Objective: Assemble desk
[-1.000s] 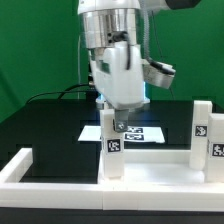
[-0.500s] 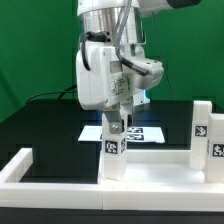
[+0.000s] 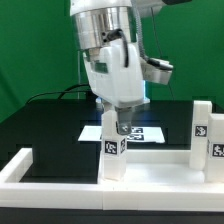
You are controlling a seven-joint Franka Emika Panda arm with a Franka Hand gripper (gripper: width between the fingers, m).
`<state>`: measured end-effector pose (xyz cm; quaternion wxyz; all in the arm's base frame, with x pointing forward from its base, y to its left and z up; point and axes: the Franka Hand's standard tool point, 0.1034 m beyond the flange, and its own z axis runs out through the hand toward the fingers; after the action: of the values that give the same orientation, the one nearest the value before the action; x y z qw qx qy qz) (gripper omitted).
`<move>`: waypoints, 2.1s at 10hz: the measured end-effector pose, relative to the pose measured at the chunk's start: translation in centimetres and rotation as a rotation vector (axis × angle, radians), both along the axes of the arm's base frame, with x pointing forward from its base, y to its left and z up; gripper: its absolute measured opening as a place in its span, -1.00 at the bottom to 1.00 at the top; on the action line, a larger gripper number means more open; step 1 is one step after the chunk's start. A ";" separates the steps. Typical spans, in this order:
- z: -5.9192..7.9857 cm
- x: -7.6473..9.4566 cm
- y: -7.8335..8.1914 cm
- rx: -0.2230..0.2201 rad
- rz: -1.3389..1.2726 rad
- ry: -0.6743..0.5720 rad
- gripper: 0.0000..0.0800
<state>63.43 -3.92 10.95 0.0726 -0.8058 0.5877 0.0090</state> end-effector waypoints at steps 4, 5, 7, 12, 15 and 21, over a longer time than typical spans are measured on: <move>0.0 0.0 -0.4 -0.031 0.289 -0.032 0.62; -0.1 -0.2 -0.5 -0.095 0.512 -0.012 0.62; -0.9 -0.2 -1.2 -0.156 0.801 -0.014 0.62; -0.8 -0.2 -1.1 -0.147 0.562 0.003 -0.28; -0.9 -0.2 -1.1 -0.139 0.377 0.016 -0.28; -1.0 0.0 -0.8 -0.056 -0.376 0.031 -0.28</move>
Offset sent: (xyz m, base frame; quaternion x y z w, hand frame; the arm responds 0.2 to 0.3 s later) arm 0.0000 0.0000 0.0000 0.0000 0.0000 -0.1938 0.9810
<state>63.47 -4.72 9.91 0.0416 -0.6831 0.7291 -0.0087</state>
